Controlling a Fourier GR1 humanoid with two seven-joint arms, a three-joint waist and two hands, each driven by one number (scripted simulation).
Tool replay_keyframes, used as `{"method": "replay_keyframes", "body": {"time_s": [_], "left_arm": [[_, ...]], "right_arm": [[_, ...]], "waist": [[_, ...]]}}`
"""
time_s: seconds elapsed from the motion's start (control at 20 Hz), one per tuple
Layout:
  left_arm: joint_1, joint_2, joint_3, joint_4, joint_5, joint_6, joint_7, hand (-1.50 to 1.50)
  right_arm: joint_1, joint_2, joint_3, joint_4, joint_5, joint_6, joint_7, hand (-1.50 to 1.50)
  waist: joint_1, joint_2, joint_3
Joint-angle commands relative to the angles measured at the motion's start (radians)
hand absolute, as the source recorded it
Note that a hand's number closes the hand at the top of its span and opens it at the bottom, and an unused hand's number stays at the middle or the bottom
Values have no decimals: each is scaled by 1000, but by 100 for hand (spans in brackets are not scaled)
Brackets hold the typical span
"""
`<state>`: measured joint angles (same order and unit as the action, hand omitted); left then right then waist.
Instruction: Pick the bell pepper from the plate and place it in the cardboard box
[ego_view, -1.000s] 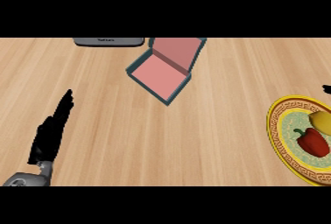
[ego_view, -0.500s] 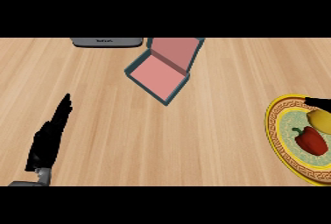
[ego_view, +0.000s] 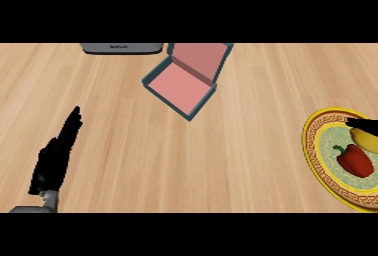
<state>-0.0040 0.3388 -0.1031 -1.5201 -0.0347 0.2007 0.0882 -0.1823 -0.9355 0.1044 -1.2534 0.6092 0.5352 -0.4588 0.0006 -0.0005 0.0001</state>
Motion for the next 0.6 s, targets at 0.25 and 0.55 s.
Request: {"method": "replay_keyframes", "body": {"time_s": [0.25, 0.55], "left_arm": [[20, 11, 85, -13, -2, -83, -27, 0], [93, -69, 54, -41, -62, -55, -54, 0]], "right_arm": [[-42, 101, -44, 91, 126, -18, -46, -150], [-1, 138, -73, 97, 188, -41, -70, -150]], "waist": [[6, 1, 0], [3, 0, 0]]}}
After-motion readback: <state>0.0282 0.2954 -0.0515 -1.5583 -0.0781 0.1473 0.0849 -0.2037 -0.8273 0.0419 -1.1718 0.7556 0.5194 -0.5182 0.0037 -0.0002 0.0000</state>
